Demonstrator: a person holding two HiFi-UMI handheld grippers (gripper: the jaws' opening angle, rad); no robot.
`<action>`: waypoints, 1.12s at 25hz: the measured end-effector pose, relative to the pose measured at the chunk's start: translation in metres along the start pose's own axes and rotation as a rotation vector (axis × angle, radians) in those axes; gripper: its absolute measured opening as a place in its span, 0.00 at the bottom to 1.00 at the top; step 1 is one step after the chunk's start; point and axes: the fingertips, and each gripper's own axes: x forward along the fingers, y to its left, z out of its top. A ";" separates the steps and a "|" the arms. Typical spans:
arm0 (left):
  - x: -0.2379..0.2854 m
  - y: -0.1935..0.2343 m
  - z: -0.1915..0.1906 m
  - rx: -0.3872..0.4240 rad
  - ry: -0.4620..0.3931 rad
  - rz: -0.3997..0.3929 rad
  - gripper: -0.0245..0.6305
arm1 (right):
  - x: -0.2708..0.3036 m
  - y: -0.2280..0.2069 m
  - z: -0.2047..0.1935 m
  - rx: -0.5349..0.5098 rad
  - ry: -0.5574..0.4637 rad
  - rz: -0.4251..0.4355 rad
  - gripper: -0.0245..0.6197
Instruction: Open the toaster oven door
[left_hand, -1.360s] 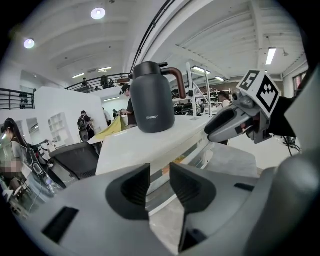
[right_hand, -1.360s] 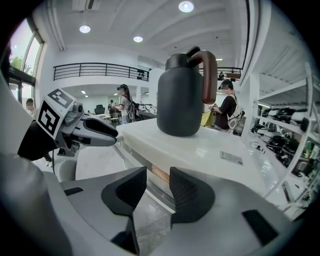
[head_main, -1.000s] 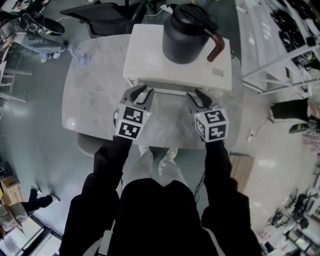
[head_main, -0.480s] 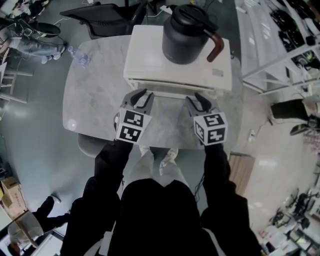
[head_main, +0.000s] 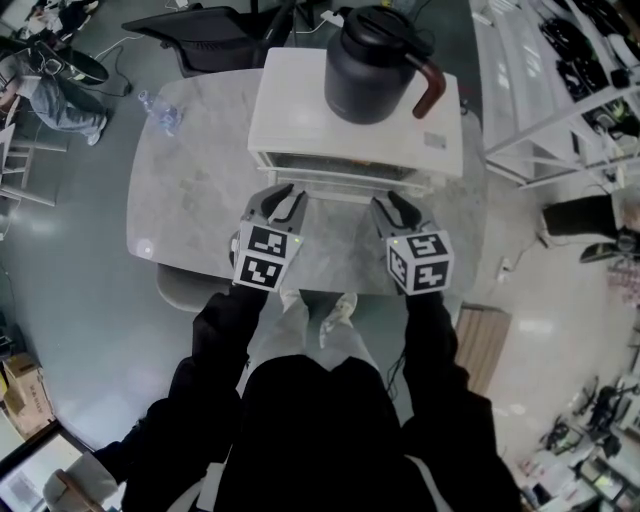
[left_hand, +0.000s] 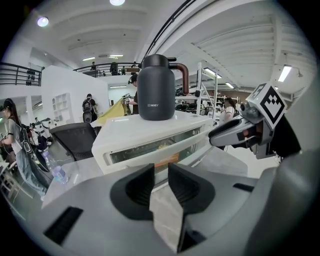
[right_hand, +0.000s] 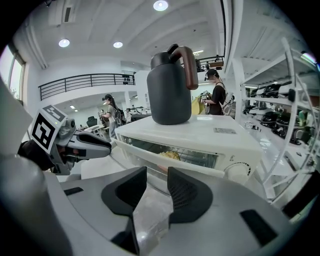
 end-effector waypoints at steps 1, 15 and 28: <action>-0.001 -0.001 -0.002 -0.004 0.001 0.000 0.17 | -0.001 0.001 -0.002 0.003 0.002 0.001 0.24; -0.014 -0.015 -0.030 -0.037 0.037 -0.014 0.14 | -0.013 0.014 -0.032 0.044 0.043 0.008 0.22; -0.023 -0.030 -0.061 -0.066 0.086 -0.033 0.12 | -0.020 0.026 -0.066 0.076 0.082 0.022 0.21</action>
